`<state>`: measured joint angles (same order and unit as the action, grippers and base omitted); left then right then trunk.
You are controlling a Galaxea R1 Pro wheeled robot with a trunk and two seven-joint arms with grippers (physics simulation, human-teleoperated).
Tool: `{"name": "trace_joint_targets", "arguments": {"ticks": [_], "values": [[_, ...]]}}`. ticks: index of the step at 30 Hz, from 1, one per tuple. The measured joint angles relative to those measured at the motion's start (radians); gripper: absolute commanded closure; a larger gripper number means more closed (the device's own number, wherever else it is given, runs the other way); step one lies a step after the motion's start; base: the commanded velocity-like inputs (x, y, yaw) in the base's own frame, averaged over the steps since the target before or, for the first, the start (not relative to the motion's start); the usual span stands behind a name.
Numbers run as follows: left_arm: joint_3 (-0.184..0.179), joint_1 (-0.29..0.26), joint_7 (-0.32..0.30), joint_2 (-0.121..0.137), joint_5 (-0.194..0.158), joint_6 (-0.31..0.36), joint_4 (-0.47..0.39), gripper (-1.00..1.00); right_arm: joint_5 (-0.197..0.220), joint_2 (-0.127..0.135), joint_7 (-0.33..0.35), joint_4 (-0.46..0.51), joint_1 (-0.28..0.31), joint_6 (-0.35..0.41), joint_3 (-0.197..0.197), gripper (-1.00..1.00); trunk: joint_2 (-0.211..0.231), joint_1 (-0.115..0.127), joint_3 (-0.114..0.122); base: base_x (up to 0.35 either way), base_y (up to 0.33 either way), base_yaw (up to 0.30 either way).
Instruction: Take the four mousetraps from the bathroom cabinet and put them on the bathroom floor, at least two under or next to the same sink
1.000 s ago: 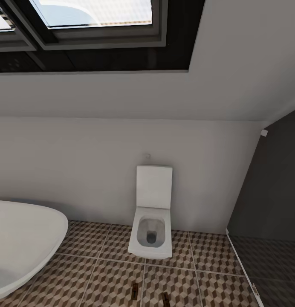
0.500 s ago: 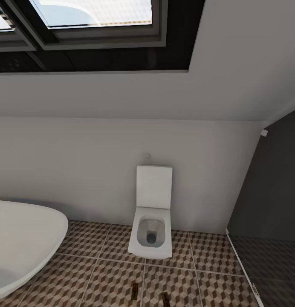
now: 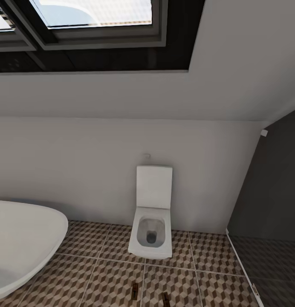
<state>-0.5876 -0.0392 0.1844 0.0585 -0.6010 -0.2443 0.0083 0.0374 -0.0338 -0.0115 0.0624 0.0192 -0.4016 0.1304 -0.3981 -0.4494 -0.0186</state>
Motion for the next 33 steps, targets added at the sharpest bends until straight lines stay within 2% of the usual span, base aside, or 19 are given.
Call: {"name": "trace_joint_targets", "arguments": {"ticks": [33], "values": [[0.0,0.0,0.0,0.0,0.0,0.0,0.0,-1.0,0.0,0.0,0.0,0.0,0.0,0.0,0.0,-1.0,0.0,0.0,0.0,0.0,0.0,0.0]]}}
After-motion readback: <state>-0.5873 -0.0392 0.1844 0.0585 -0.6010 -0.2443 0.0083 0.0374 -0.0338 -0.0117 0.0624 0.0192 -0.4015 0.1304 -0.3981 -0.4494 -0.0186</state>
